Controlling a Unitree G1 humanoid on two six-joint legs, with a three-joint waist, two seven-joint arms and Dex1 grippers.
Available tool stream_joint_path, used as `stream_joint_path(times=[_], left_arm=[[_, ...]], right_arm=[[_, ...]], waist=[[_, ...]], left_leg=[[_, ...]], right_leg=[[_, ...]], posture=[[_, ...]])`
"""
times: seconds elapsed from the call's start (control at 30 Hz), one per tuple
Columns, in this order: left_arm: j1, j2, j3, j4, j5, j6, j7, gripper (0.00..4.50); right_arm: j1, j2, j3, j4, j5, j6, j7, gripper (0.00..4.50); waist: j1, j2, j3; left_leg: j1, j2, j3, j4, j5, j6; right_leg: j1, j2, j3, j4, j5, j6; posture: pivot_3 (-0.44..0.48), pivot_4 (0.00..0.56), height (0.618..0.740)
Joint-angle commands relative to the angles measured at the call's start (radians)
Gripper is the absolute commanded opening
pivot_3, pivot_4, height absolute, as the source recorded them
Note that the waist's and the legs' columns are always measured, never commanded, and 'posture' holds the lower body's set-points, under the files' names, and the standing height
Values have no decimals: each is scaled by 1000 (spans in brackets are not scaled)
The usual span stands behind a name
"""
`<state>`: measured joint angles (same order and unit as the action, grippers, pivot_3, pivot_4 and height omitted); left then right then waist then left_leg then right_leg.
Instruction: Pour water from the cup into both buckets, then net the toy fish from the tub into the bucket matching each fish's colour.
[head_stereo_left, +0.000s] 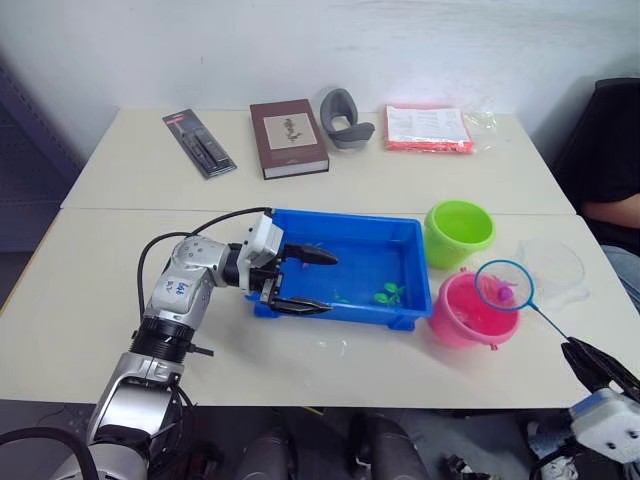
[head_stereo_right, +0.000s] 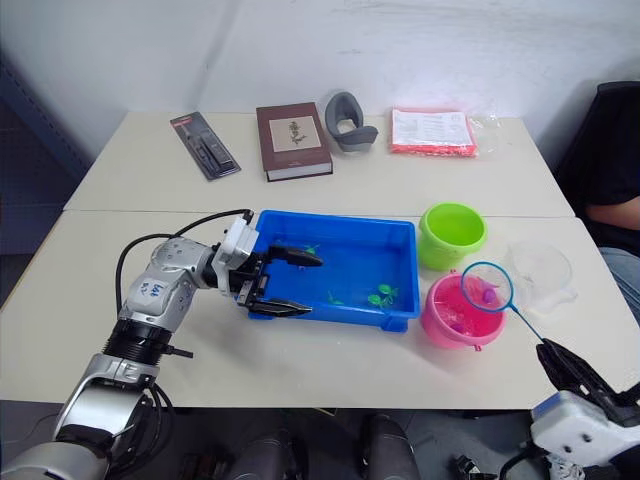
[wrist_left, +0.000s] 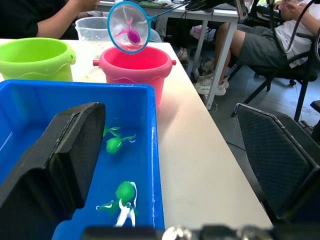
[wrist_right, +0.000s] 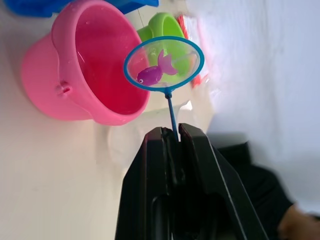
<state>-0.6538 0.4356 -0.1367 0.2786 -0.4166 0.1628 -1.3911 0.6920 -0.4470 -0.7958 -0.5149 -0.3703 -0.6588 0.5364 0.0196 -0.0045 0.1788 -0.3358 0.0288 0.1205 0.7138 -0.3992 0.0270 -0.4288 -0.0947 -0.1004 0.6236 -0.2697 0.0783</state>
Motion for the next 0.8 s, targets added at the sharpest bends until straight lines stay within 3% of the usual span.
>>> stream_joint_path(times=[0.03, 0.13, 0.27, 0.33, 0.47, 0.57, 0.7, 0.8], left_arm=[[4, -3, 11, -29, 0, -11, 6, 4464], [5, -4, 14, -32, -1, -12, 13, 4464], [5, -2, 15, -29, -1, -14, 17, 4464], [6, 3, 20, -27, 1, -17, 22, 4464], [11, 31, 39, -15, 6, -24, 30, 4464], [22, 70, 69, 5, 11, -34, 40, 4464], [48, 114, 113, 6, 8, -37, 64, 4464], [85, 151, 165, -10, 7, -37, 106, 4464]], right_arm=[[-4, -15, -43, 37, -158, -123, -124, 0], [-24, -12, -87, 51, -308, -177, -259, 0], [-20, -17, -35, 49, -313, -166, -286, 0], [-22, -11, -19, 34, -231, -123, -278, 0], [-20, -38, 82, -58, 133, 101, -158, 0], [-54, -109, 197, -196, 511, 398, -71, 0], [-180, -265, 343, -315, 849, 787, -16, 0], [-422, -335, 524, -296, 981, 1072, -66, 0]], waist=[[1, 0, 0], [2, 0, 0], [-1, 0, 0], [-2, 0, 0], [-5, 0, 0], [-18, 0, 0], [-24, 0, 0], [-21, -1, 1]], left_leg=[[0, 0, 0, 0, 0, 0], [0, 0, 0, 0, 0, 0], [0, 0, 0, 0, 0, -1], [0, 0, 0, 0, 0, -1], [0, 1, -1, 0, 0, 0], [1, 1, -1, 0, 0, 0], [1, 4, -3, 1, 0, 0], [0, 4, -6, 1, 0, 0]], right_leg=[[0, 0, 0, 0, 0, 0], [0, 0, 0, 0, 0, 0], [0, 0, 1, 0, 0, -1], [0, 0, 1, 1, -1, -1], [0, 0, 1, 1, -1, -1], [0, -2, 0, 2, -1, -1], [0, -8, -2, 3, -1, -3], [0, -9, -5, 3, -2, -4]], posture=[[0, 150, 740], [0, 150, 740], [0, 150, 740], [0, 150, 740], [0, 150, 740], [0, 150, 740], [0, 150, 740], [0, 150, 740]])
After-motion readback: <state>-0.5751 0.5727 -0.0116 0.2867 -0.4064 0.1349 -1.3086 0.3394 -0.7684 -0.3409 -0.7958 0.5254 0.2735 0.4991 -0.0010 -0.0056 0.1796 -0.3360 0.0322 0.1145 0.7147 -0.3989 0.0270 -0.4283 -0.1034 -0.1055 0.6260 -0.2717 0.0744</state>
